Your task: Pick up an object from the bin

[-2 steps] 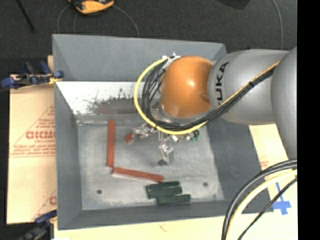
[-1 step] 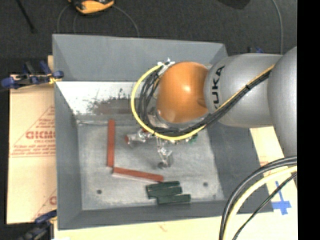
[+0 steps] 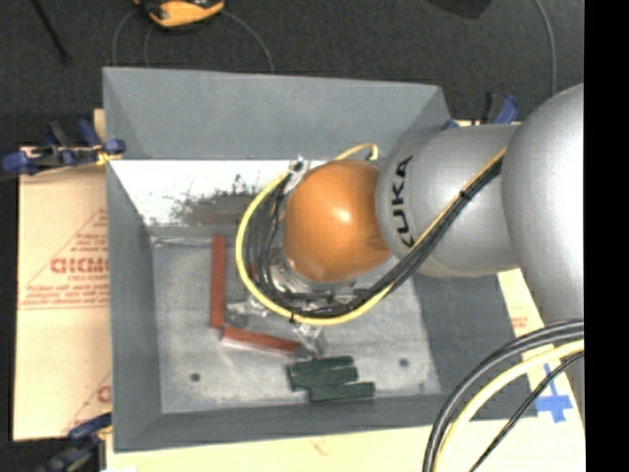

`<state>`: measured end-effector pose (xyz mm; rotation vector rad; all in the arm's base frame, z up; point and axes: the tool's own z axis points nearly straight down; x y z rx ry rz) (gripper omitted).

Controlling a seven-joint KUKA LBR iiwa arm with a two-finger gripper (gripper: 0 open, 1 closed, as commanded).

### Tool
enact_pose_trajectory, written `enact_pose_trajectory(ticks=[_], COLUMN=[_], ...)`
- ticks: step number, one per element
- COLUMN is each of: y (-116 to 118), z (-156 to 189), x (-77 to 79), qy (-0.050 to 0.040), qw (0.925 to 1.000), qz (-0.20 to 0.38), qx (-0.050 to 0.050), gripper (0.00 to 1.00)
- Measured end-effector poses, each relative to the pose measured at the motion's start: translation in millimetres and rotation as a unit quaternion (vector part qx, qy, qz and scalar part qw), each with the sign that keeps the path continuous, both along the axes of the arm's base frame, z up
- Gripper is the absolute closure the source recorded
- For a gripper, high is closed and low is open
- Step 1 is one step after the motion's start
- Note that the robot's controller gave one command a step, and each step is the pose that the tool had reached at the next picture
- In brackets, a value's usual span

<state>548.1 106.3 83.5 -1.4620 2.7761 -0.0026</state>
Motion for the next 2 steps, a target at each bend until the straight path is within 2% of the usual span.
enact_pose_trajectory(ticks=[1, 2], y=[51.0, 30.9], z=[-11.9, -13.4], x=[-43.7, -66.7], qy=[0.0011, 0.0017], qw=[0.9971, 0.9997], qz=[0.077, -0.023], qx=[0.001, 0.001], gripper=[0.0, 1.0])
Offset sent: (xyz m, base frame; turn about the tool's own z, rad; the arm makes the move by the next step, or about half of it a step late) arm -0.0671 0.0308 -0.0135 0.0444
